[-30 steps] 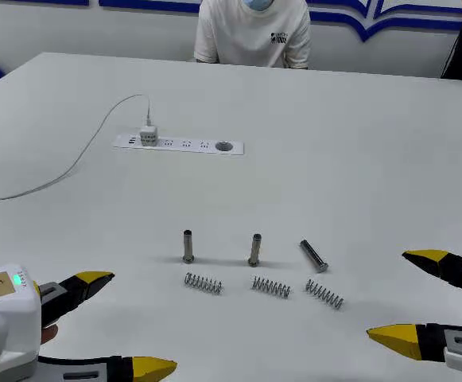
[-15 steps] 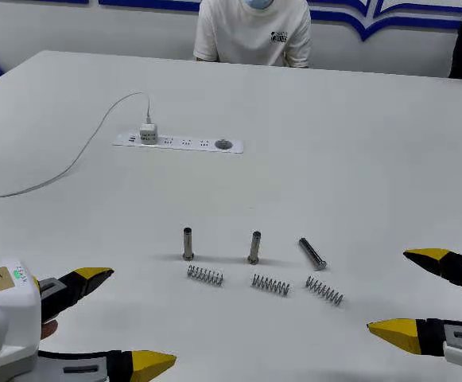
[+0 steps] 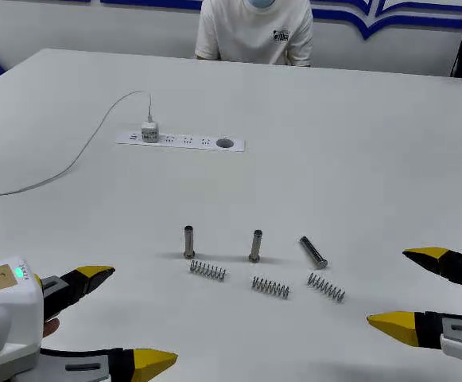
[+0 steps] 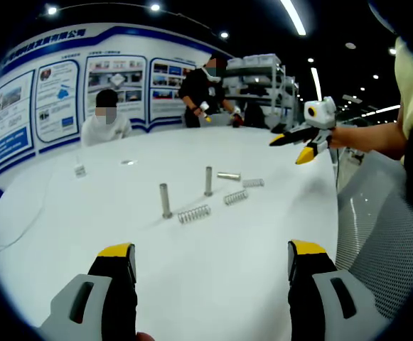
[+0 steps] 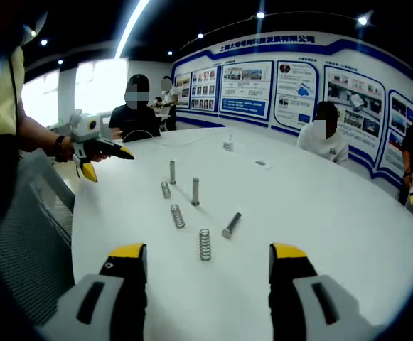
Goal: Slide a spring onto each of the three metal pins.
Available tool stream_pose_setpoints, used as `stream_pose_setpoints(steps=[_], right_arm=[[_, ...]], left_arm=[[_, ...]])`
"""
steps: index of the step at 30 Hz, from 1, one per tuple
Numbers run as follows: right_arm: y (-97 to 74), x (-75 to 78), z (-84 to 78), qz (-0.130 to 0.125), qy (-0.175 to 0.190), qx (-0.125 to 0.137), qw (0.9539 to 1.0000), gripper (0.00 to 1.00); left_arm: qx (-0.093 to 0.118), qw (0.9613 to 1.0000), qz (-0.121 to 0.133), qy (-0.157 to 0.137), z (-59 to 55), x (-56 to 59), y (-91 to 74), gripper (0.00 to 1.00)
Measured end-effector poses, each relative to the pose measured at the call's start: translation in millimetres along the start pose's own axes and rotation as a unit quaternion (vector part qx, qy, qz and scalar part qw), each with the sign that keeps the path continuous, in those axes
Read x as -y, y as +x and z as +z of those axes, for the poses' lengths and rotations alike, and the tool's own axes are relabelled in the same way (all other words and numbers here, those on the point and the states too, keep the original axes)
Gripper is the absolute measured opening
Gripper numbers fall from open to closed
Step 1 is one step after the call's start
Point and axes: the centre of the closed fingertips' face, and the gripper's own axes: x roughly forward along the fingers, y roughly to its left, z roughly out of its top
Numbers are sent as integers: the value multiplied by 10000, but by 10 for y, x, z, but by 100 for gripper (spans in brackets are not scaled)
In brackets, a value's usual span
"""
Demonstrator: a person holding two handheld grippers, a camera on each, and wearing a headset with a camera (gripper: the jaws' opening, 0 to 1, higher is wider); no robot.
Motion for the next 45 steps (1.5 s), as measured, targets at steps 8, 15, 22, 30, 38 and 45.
stream_pose_setpoints(steps=[8,15,22,30,38,45], right_arm=[[29,48,33,-11,-36,-47,10000,69],[95,93,78,17,-68,-107,9999,68],[168,163,123,27,-137,-202,9997,66],[258,230,159,-18,-164,-304,9994,63],[356,293,166,-59,-167,-426,9989,57],[440,352,157,-114,-88,-511,9986,52]], left_arm=[[13,10000,6,-3,9,6,0,90],[-11,10000,-6,5,-7,17,4,90],[8,10000,-9,4,9,24,12,90],[5,10000,-22,9,25,53,21,90],[1,10000,-24,26,25,60,24,90],[9,10000,-4,34,27,53,18,90]])
